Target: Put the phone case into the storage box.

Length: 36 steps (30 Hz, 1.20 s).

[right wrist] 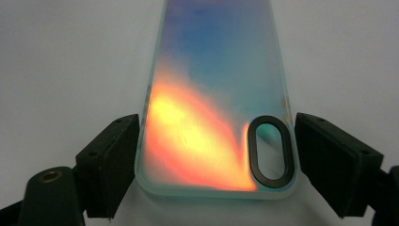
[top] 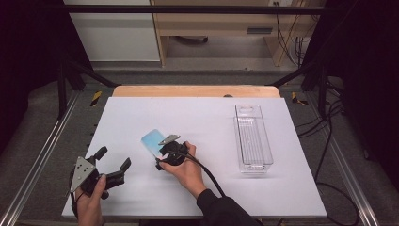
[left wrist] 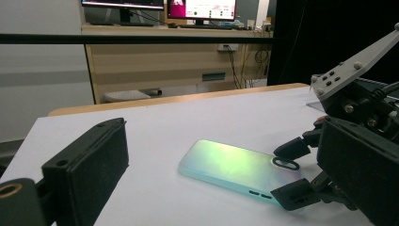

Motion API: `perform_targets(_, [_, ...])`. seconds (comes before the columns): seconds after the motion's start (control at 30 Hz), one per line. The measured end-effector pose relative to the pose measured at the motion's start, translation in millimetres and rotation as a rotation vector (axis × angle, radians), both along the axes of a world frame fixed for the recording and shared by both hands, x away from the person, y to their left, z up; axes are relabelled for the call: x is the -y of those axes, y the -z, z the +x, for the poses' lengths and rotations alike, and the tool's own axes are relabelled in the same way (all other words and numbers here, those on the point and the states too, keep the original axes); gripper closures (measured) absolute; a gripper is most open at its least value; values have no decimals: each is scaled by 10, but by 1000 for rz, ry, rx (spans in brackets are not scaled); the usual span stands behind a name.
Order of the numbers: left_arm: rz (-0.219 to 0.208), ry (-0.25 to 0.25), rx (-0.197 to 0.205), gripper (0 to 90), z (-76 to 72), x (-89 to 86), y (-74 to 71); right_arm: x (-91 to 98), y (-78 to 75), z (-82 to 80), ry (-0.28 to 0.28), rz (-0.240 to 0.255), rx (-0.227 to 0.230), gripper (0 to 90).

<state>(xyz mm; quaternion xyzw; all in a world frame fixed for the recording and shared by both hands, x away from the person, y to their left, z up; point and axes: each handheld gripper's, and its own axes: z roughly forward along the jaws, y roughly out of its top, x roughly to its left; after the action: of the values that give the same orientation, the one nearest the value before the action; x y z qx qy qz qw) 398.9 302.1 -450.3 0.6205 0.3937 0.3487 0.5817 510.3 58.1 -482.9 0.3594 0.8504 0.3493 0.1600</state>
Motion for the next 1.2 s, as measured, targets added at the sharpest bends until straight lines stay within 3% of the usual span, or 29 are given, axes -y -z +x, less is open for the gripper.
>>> perform_targets(0.3, [0,-2,0,21,-2,-5,0,79,-56,11,-16,0,1,178])
perform_targets(0.63, [12,4,0,21,4,33,3,290,-194,35,-39,4,-4,179])
perform_targets(0.8, [33,9,-1,21,9,56,5,420,-308,30,-49,13,-10,179])
perform_targets(1.03, [96,25,4,21,12,154,2,611,-459,18,-61,5,-11,179])
perform_targets(1.1, [133,38,8,20,13,211,1,674,-504,19,-62,4,-11,179])
perform_targets(1.2, [147,47,12,19,17,253,3,769,-572,21,-58,-2,-9,180])
